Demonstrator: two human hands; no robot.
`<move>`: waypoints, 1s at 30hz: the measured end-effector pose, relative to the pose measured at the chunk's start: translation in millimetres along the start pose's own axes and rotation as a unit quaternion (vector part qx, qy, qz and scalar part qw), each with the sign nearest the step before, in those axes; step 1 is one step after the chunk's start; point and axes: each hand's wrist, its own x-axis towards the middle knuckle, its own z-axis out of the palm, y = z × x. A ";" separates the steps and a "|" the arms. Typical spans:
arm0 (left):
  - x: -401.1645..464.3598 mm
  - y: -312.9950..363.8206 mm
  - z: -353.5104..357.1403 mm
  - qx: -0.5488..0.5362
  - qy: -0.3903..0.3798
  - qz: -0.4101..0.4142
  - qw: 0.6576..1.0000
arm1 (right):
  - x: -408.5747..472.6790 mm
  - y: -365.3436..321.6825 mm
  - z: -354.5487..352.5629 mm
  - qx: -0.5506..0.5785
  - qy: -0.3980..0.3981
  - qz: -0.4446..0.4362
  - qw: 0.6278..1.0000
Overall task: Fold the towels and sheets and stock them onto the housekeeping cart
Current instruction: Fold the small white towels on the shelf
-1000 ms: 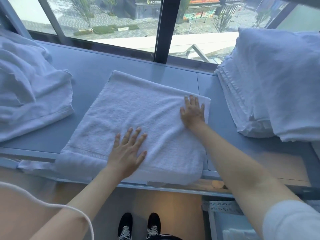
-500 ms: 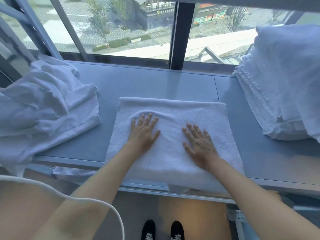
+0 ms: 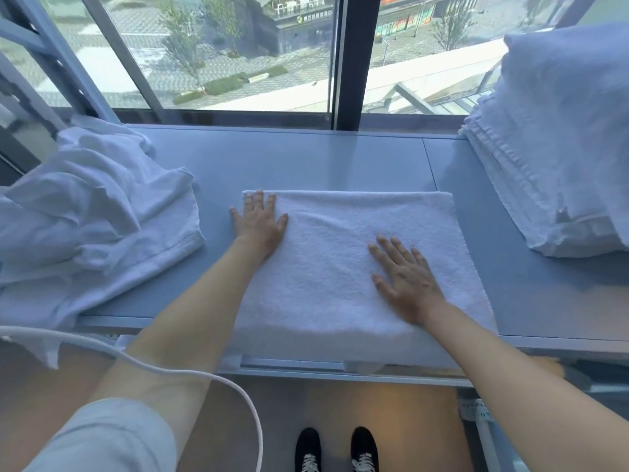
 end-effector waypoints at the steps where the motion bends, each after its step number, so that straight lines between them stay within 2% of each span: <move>1: -8.5 7.4 2.3 0.007 0.014 0.026 1.000 | -0.5 0.0 0.2 0.001 0.000 0.001 1.000; 3: -36.6 24.1 13.2 0.003 0.042 0.118 0.992 | -0.5 0.2 1.1 0.007 0.002 0.003 1.000; 6: -94.3 42.1 38.9 -0.011 0.018 0.215 0.976 | -0.5 1.9 3.9 0.008 0.002 0.000 1.000; 12: -142.0 26.9 54.8 -0.010 0.011 0.193 0.981 | -10.5 -7.7 5.7 0.007 -0.009 0.000 1.000; 21: -216.4 4.3 79.1 0.015 0.023 0.242 0.970 | -101.1 -29.1 37.4 0.003 0.011 -0.011 1.000; 27: -194.4 11.7 70.0 0.032 0.005 0.242 0.970 | -78.6 -27.3 22.3 -0.027 -0.017 0.016 0.999; 30: -195.4 9.4 68.1 0.033 0.004 0.246 0.969 | -82.3 -22.9 15.6 -0.022 -0.028 -0.020 0.999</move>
